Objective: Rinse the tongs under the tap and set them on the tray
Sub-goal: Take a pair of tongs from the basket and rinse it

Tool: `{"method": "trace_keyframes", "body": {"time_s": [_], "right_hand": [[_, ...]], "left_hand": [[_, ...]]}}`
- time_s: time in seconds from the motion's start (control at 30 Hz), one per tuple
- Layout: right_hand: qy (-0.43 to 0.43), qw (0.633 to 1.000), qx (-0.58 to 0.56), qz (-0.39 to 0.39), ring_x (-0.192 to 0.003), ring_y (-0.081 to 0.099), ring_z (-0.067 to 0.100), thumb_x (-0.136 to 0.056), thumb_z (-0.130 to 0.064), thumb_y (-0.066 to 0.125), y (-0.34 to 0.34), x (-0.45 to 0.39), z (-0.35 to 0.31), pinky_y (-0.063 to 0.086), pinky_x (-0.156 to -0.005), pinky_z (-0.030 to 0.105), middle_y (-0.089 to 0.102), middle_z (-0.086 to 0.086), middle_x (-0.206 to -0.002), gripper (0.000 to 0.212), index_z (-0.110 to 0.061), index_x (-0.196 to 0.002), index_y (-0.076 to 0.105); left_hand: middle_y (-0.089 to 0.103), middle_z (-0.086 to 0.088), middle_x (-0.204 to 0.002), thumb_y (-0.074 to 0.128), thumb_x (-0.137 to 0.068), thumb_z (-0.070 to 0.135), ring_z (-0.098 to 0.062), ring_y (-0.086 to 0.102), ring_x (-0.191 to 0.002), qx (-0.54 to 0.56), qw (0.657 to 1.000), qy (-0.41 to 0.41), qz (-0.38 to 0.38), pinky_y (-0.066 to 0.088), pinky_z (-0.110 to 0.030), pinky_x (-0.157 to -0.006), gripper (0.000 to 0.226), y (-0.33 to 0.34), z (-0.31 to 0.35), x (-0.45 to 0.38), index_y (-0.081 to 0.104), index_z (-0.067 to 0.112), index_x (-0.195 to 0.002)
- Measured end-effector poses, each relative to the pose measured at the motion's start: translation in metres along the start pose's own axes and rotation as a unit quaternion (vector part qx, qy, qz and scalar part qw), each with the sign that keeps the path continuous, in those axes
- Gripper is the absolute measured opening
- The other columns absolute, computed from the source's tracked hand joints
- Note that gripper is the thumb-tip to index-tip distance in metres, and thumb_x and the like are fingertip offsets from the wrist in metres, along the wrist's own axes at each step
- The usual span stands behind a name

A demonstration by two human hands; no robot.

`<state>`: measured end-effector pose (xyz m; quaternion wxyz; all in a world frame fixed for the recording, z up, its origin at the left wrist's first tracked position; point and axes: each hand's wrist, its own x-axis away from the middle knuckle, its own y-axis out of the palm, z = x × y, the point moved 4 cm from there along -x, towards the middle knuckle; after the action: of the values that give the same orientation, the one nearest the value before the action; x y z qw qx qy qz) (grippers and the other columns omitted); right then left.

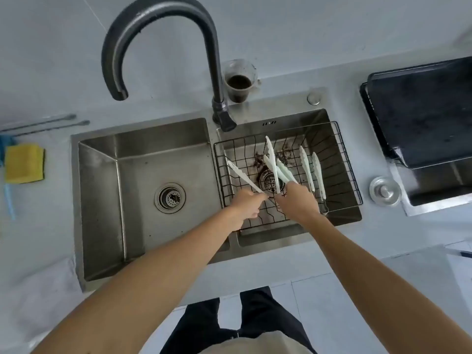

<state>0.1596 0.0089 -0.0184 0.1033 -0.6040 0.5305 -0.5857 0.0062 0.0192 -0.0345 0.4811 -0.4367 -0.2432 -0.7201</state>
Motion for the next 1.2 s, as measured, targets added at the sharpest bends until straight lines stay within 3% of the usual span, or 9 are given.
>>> {"method": "trace_keyframes", "body": {"time_s": [0.1,0.23,0.4,0.53,0.63,0.73,0.83,1.03,1.2], "right_hand": [[0.011,1.000,0.002,0.000,-0.078,0.059,0.027,-0.101,-0.030,0.060,0.007,-0.009,0.003,0.044,-0.063,0.034,0.057,0.002,-0.078,0.026,-0.013,-0.085,0.050],[0.017,0.999,-0.019,-0.034,-0.079,0.062,0.028,-0.102,-0.032,0.062,0.019,-0.013,-0.001,0.044,-0.063,0.033,0.061,0.004,-0.080,0.026,-0.009,-0.092,0.055],[0.024,0.999,-0.031,-0.038,-0.079,0.065,0.029,-0.104,-0.028,0.058,0.024,-0.019,0.000,0.047,-0.064,0.035,0.068,0.010,-0.087,0.024,-0.006,-0.093,0.060],[0.024,0.999,-0.021,-0.026,-0.088,0.069,0.035,-0.101,-0.009,0.052,0.019,-0.021,-0.002,0.048,-0.066,0.036,0.071,0.014,-0.093,0.014,-0.003,-0.098,0.064],[0.019,1.000,-0.015,-0.019,-0.077,0.061,0.031,-0.096,-0.007,0.055,0.008,-0.013,-0.006,0.042,-0.060,0.033,0.063,0.010,-0.083,0.010,-0.005,-0.087,0.059],[0.023,0.999,-0.034,-0.016,-0.065,0.057,0.026,-0.091,-0.009,0.058,0.001,-0.003,-0.005,0.040,-0.051,0.029,0.062,0.007,-0.075,0.011,-0.005,-0.080,0.058],[0.006,0.997,-0.072,-0.005,-0.057,0.056,0.023,-0.087,-0.011,0.063,-0.007,0.011,-0.004,0.044,-0.049,0.031,0.062,0.007,-0.068,0.016,-0.007,-0.073,0.056],[-0.080,0.993,-0.083,-0.011,-0.058,0.059,0.024,-0.089,-0.016,0.064,-0.021,0.035,-0.015,0.051,-0.053,0.039,0.068,0.010,-0.073,0.013,-0.004,-0.086,0.060],[-0.151,0.987,-0.030,-0.049,-0.058,0.048,0.010,-0.097,-0.014,0.061,-0.018,0.045,-0.054,0.037,-0.052,0.023,0.056,-0.003,-0.070,0.020,-0.013,-0.079,0.052]], "left_hand": [[0.059,-0.005,-0.097,0.066,-0.098,0.027,-0.022,0.064,-0.098,0.033,0.999,-0.025,0.036,0.062,-0.037,-0.094,0.024,0.008,-0.001,-0.012,0.060,0.006,-0.109],[0.058,-0.002,-0.095,0.067,-0.098,0.025,-0.024,0.067,-0.104,0.104,0.992,-0.052,0.052,0.062,-0.037,-0.093,0.033,0.015,-0.005,-0.022,0.057,0.004,-0.121],[0.060,-0.002,-0.104,0.064,-0.101,0.026,-0.027,0.064,-0.120,0.165,0.983,-0.071,0.034,0.057,-0.044,-0.102,0.020,0.019,-0.004,-0.024,0.058,0.013,-0.115],[0.063,-0.003,-0.117,0.067,-0.100,0.029,-0.025,0.066,-0.117,0.209,0.975,-0.073,0.020,0.056,-0.044,-0.103,0.033,0.019,-0.002,-0.023,0.061,0.012,-0.127],[0.063,-0.003,-0.105,0.066,-0.100,0.027,-0.024,0.070,-0.106,0.243,0.968,-0.067,0.020,0.059,-0.040,-0.098,0.031,0.018,0.001,-0.017,0.060,0.011,-0.127],[0.066,-0.008,-0.101,0.065,-0.101,0.024,-0.024,0.072,-0.090,0.239,0.969,-0.049,0.031,0.061,-0.035,-0.087,0.022,0.016,0.006,-0.008,0.064,0.010,-0.118],[0.068,-0.007,-0.092,0.065,-0.101,0.023,-0.024,0.071,-0.084,0.216,0.975,-0.019,0.046,0.061,-0.038,-0.089,0.009,0.013,0.011,0.005,0.065,0.015,-0.097],[0.074,-0.015,-0.094,0.069,-0.097,0.012,-0.028,0.075,-0.083,0.185,0.970,0.105,0.120,0.066,-0.036,-0.079,0.016,-0.013,0.014,0.042,0.065,0.000,-0.107],[0.077,-0.020,-0.093,0.067,-0.098,0.010,-0.028,0.079,-0.082,0.205,0.952,0.153,0.165,0.067,-0.036,-0.074,0.016,-0.051,-0.006,0.065,0.069,-0.005,-0.105]]}}
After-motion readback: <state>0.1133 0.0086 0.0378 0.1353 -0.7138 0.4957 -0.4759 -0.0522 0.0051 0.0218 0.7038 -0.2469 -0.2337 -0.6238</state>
